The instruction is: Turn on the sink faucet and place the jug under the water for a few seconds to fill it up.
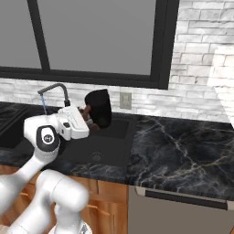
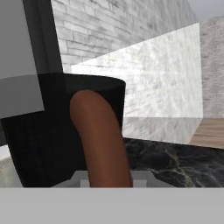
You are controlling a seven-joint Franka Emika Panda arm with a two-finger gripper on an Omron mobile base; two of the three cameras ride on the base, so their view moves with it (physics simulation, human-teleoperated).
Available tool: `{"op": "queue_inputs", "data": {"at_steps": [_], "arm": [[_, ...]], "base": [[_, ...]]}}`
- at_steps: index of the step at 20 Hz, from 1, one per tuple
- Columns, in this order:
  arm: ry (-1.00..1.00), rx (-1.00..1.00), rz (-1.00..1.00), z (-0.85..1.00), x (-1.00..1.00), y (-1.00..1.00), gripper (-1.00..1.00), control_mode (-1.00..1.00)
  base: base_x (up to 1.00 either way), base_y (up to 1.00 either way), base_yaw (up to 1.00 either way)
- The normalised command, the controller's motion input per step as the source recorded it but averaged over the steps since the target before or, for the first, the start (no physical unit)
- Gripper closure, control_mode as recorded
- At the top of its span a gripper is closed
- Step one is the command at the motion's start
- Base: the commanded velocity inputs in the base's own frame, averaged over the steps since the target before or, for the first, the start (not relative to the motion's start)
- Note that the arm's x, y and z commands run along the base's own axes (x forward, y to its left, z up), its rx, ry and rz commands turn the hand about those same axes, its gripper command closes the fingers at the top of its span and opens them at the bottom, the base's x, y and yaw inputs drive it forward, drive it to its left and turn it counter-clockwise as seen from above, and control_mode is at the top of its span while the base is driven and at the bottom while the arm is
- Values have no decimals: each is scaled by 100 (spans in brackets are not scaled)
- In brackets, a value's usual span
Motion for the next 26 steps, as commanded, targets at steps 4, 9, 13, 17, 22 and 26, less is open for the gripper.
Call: {"op": "queue_inputs", "data": {"at_steps": [4, 9, 13, 17, 22, 26], "arm": [[3, 0, 4, 2, -1, 100, 100, -100], [11, 0, 5, 2, 0, 100, 100, -100], [18, 0, 5, 0, 0, 100, 100, -100], [17, 0, 5, 0, 0, 100, 100, -100], [9, 1, 7, -16, 0, 100, 100, -100], [0, 3, 9, -43, 9, 73, 100, -100]], "base": [[0, 0, 0], [0, 0, 0], [0, 0, 0], [0, 0, 0], [0, 0, 0], [0, 0, 0]]}}
